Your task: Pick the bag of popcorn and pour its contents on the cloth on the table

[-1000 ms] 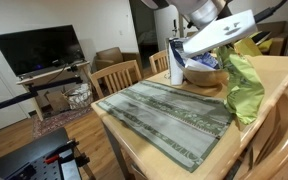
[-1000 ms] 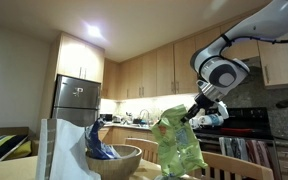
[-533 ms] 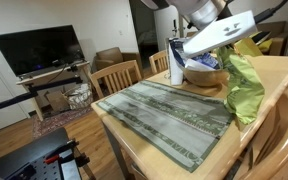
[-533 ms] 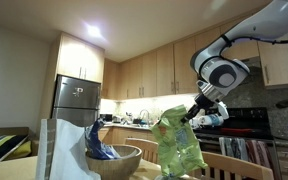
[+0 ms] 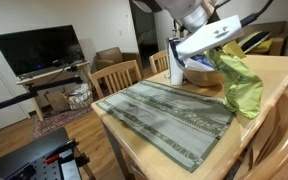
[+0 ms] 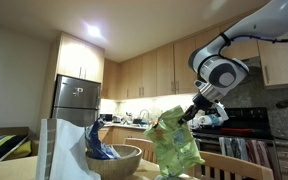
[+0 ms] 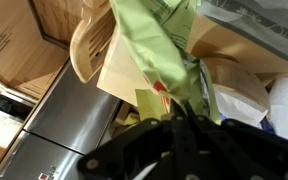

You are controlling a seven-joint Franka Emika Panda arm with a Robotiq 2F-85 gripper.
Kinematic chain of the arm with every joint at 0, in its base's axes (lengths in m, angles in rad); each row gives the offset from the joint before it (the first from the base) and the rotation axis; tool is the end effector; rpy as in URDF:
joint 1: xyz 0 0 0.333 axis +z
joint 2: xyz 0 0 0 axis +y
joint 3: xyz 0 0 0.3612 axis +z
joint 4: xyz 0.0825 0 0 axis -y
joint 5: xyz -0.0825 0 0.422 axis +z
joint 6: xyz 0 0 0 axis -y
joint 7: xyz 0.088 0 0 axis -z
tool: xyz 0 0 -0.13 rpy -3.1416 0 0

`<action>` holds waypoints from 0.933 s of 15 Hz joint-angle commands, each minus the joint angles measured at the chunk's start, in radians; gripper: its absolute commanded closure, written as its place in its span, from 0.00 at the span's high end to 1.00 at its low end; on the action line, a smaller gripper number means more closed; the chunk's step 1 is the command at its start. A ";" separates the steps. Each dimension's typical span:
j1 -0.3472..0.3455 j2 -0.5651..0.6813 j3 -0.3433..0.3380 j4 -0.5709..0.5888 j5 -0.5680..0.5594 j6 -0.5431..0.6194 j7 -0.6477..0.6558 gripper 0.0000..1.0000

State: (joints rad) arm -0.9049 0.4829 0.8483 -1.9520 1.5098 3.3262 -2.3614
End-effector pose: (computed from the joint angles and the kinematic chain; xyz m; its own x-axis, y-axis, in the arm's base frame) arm 0.6399 -0.1904 0.3244 0.5916 0.4844 0.6445 0.2951 -0.8740 0.3860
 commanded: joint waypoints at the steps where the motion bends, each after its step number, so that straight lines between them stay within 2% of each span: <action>1: -0.010 -0.026 0.016 -0.071 -0.005 -0.016 -0.042 0.00; 7: -0.006 -0.050 0.011 -0.255 -0.018 -0.073 -0.011 0.00; 14: 0.027 -0.090 0.022 -0.359 -0.051 -0.088 0.011 0.00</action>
State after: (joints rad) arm -0.8856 0.4668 0.8580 -2.2501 1.4728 3.2700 -2.3808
